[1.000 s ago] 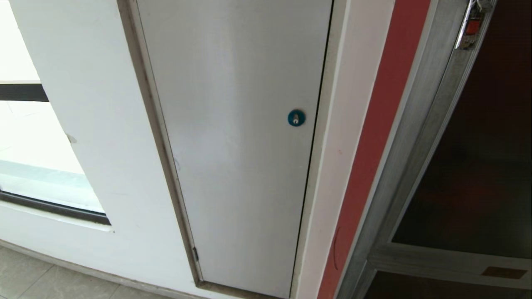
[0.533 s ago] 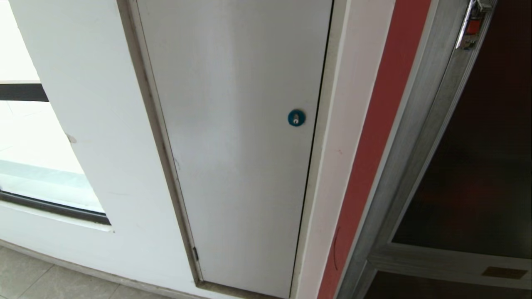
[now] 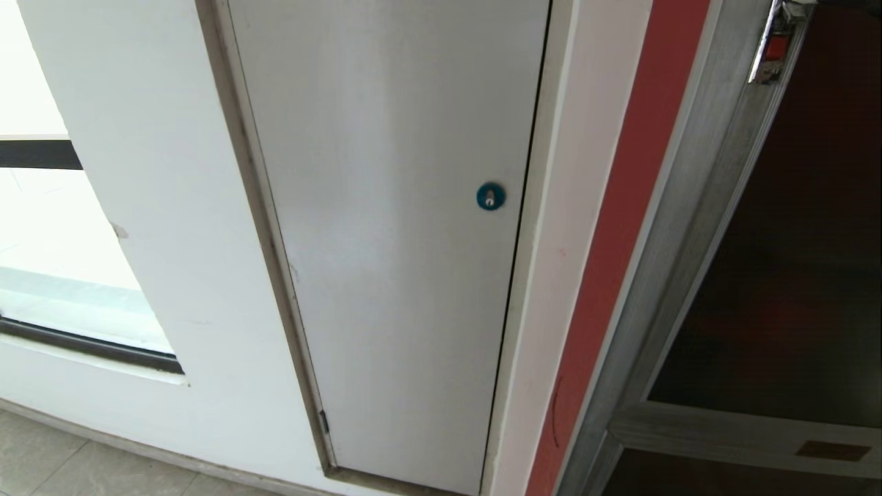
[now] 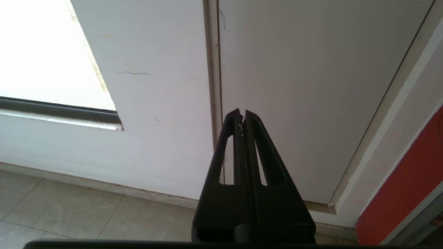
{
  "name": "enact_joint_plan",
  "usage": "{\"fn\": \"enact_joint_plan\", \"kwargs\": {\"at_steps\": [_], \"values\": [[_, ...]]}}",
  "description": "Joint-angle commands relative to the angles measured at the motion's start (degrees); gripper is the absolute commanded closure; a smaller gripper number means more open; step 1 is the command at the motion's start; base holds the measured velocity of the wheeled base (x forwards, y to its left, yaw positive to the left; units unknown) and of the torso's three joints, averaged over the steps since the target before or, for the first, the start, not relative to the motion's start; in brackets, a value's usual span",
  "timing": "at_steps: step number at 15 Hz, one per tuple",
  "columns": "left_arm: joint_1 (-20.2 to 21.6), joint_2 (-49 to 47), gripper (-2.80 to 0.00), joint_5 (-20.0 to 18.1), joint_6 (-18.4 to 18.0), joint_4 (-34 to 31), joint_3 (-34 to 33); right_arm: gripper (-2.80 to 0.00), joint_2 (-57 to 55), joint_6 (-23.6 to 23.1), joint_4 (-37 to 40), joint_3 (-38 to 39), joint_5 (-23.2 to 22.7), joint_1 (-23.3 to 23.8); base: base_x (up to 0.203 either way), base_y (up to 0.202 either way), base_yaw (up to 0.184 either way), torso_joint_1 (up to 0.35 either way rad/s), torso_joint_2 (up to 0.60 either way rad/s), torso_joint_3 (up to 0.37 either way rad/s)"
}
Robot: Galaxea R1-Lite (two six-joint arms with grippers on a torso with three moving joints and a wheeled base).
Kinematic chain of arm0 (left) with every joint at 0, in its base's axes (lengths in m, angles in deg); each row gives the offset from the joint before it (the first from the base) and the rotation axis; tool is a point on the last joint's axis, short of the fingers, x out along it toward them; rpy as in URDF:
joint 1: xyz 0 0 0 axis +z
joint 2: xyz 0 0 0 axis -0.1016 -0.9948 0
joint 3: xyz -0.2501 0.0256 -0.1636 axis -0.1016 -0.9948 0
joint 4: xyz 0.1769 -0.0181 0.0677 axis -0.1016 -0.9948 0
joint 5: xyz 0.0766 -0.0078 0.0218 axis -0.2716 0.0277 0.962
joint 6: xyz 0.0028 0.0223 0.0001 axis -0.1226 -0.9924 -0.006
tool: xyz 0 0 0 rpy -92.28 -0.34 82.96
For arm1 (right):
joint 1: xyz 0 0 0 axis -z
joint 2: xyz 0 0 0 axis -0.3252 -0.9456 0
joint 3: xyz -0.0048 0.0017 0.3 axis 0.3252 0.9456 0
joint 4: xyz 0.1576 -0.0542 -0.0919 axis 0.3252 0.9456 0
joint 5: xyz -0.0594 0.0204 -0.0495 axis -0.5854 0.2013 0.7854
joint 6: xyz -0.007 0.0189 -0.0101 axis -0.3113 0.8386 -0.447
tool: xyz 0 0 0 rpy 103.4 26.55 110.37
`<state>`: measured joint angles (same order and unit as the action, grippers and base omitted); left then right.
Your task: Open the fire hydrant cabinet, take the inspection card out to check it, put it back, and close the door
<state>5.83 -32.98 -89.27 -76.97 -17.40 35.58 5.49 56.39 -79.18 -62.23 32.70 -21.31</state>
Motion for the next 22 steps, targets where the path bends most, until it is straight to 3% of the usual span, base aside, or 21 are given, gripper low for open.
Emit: {"fn": "enact_joint_plan", "kwargs": {"at_steps": [1,11,22], "values": [[0.0,-0.07,0.0,0.0,0.0,0.0,-0.35,0.0,-0.93,0.04,0.77,-0.29,0.18,0.72,0.0,0.0,0.0,0.0,0.0,0.0],[0.0,-0.07,0.0,0.0,0.0,0.0,-0.35,0.0,-0.4,-2.42,5.79,1.18,-1.57,1.1,0.0,0.0,0.0,0.0,0.0,0.0],[0.0,-0.07,0.0,0.0,0.0,0.0,-0.35,0.0,1.48,-3.58,6.29,3.28,-1.7,1.1,0.0,0.0,0.0,0.0,0.0,0.0]]}}
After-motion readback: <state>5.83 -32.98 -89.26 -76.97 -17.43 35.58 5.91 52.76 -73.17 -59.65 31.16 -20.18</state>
